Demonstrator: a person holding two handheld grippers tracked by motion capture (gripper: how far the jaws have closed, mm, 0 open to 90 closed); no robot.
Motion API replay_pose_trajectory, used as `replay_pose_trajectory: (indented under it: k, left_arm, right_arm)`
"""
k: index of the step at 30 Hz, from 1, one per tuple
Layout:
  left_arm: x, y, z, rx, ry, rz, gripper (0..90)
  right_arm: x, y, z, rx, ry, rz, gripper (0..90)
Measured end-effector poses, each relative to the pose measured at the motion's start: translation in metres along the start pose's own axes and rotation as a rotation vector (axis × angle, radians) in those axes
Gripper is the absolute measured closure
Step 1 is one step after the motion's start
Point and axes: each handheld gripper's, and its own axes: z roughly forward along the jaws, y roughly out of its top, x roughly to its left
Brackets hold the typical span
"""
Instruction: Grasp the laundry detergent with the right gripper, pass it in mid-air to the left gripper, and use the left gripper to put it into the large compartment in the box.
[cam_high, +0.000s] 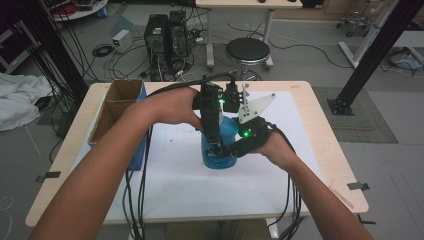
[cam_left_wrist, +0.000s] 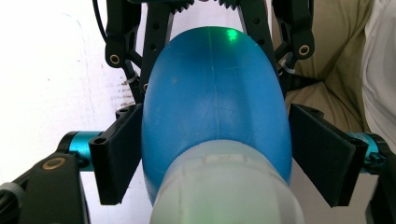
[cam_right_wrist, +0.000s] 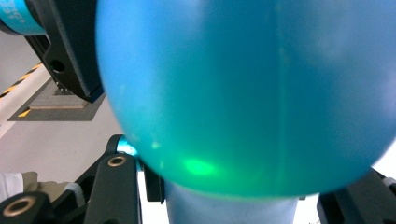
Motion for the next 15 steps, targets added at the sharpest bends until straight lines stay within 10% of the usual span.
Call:
replay_pose_trajectory:
  k: [15]
  left_arm:
    - [-0.0013, 0.0007, -0.0002, -0.004, 0.001, 0.016, 26.1]
  right_arm:
    - [0.0008, 0.0001, -0.0002, 0.004, 0.000, 0.007, 45.1]
